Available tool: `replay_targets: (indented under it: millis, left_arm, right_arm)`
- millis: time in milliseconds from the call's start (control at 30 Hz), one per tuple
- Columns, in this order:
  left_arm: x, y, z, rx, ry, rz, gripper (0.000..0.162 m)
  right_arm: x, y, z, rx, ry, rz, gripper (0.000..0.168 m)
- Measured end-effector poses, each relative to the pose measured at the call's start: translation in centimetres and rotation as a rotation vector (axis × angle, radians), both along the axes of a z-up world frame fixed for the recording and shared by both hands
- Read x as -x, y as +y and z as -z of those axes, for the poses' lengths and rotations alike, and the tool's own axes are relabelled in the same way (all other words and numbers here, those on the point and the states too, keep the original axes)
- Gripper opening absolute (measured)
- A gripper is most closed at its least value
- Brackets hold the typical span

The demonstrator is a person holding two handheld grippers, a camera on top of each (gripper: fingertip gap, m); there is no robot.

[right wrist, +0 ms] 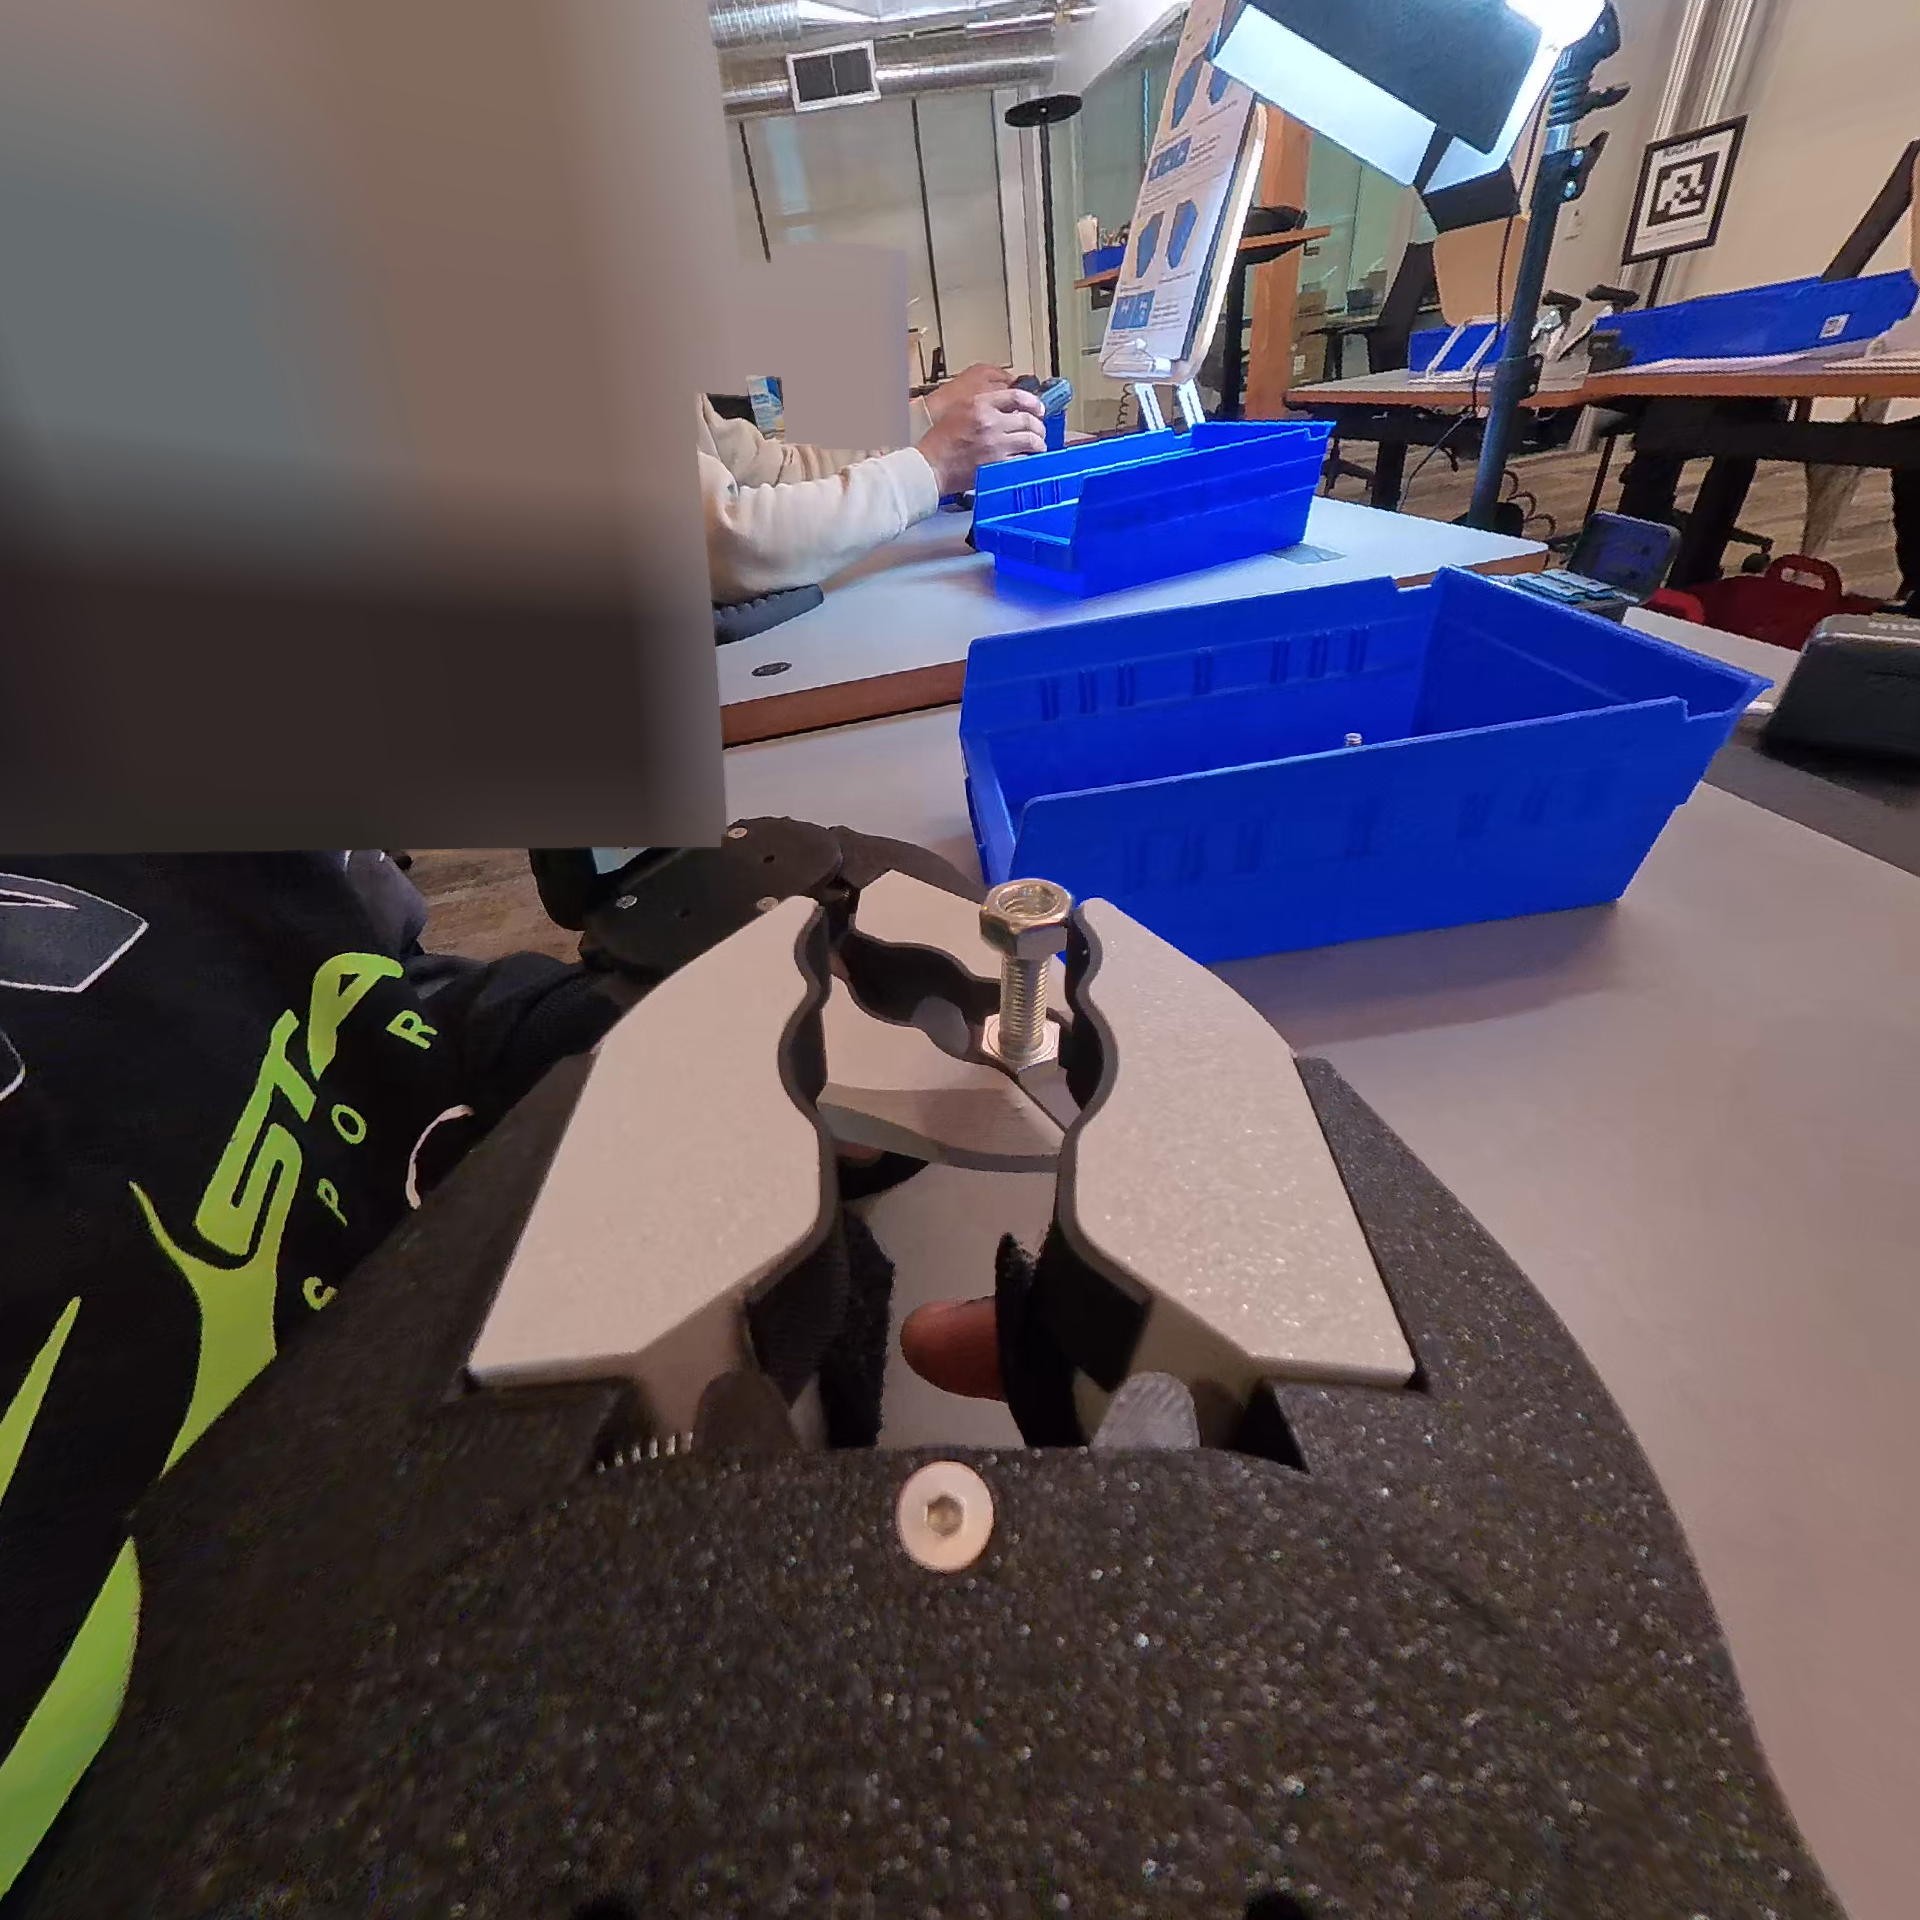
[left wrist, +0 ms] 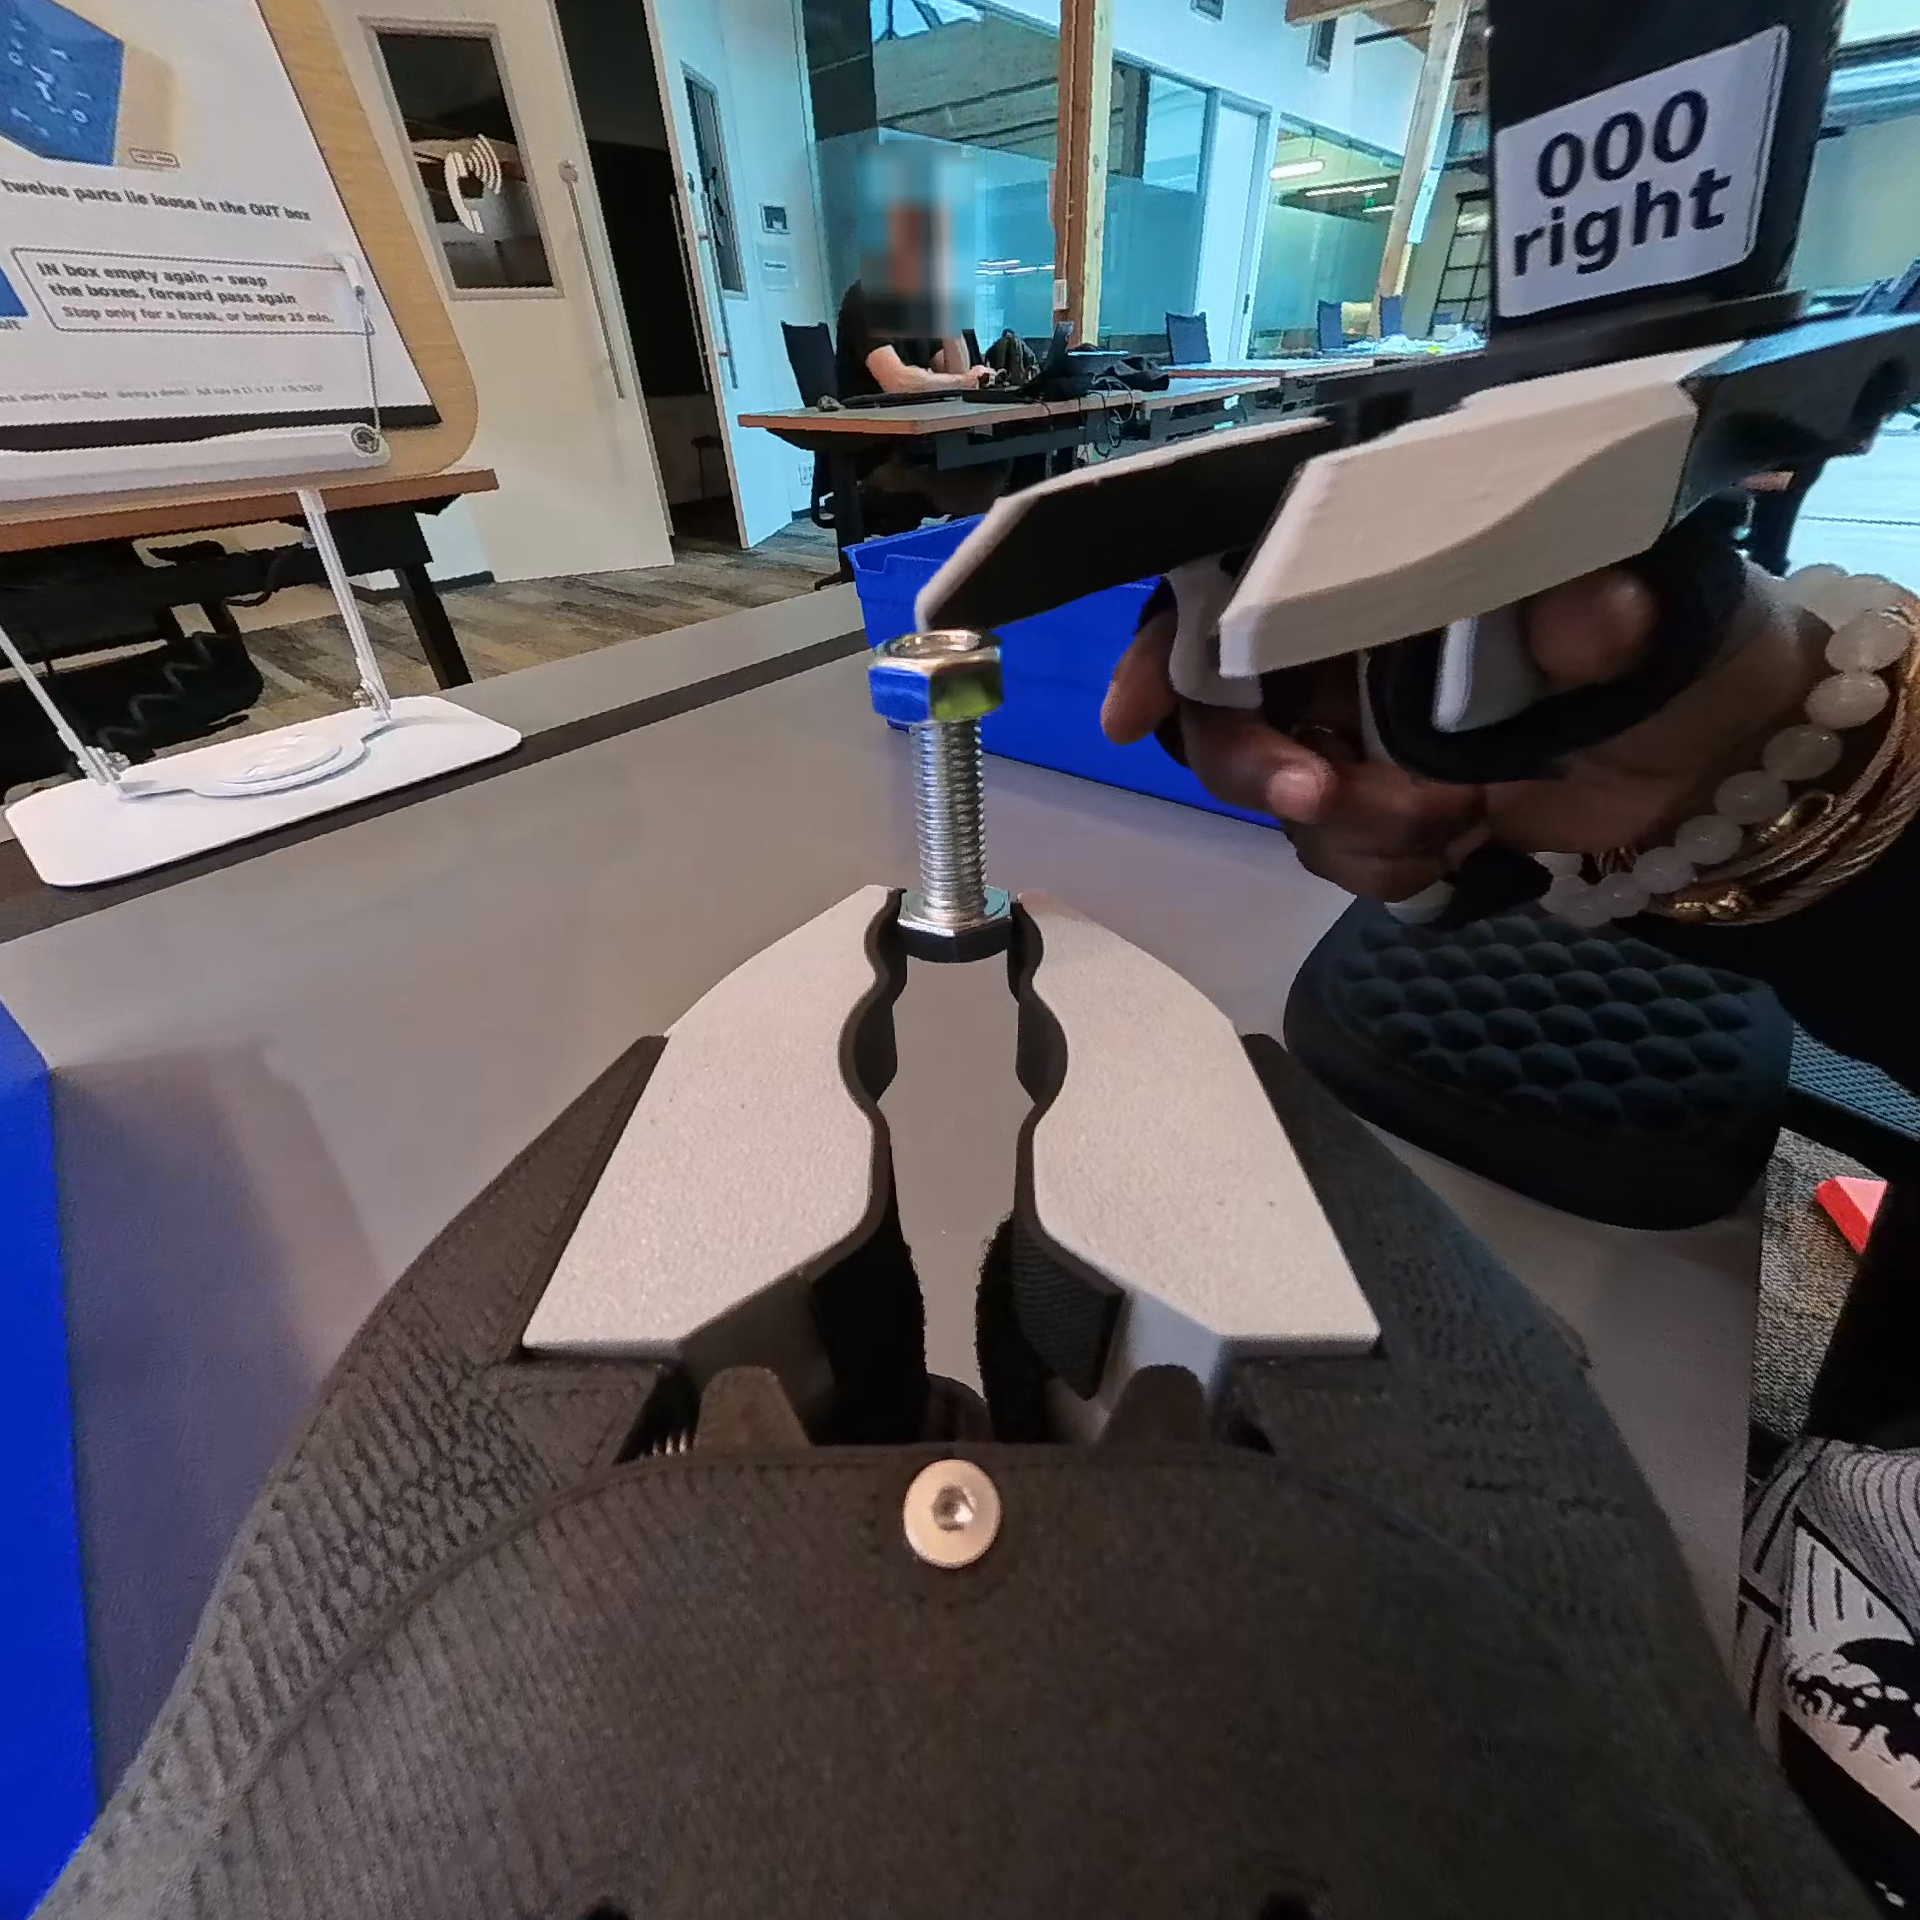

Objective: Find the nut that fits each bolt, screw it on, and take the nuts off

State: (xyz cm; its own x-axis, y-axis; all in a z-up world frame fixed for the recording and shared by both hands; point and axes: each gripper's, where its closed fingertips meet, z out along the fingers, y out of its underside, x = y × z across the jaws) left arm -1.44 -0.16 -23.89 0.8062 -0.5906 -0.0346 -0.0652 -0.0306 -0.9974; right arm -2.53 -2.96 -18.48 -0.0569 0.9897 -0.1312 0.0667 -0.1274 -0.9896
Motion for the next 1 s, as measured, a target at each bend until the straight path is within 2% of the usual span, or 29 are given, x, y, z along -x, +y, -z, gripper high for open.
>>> replay_targets:
  millis: [267, 600, 767, 1000]
  left_arm:
    - [-0.01, 0.0, -0.01, -0.001, 0.001, -0.001, 0.019]
    - [0.08, 0.03, -0.05, -0.001, -0.005, -0.005, 0.019]
    - [0.0, -0.01, -0.06, -0.004, -0.001, -0.001, 0.019]
    - [0.08, 0.06, -0.03, 0.0, -0.004, -0.005, 0.019]
  right_arm:
    - [0.15, 0.04, -0.03, -0.002, 0.003, 0.006, 0.049]
    - [-0.25, -0.12, -0.15, 0.003, 0.013, 0.016, 0.044]
    - [0.16, 0.16, 0.05, -0.004, 0.007, 0.023, 0.053]
    - [0.18, -0.19, 0.02, -0.005, 0.007, 0.014, 0.048]
